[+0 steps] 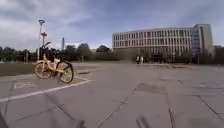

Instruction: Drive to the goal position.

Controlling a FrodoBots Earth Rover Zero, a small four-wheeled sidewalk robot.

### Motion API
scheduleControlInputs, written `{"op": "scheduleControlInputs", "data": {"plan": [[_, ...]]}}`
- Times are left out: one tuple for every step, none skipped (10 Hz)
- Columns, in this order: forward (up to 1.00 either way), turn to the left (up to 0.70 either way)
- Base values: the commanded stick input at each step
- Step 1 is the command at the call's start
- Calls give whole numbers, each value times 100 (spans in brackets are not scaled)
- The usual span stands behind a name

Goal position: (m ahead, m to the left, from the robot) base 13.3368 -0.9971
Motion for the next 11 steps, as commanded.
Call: {"op": "scheduleControlInputs", "data": {"plan": [[100, -27], [100, -27], [100, -21], [100, 0], [100, 0], [100, 0], [100, -1], [100, -20], [100, -27], [100, -27], [100, -27]]}}
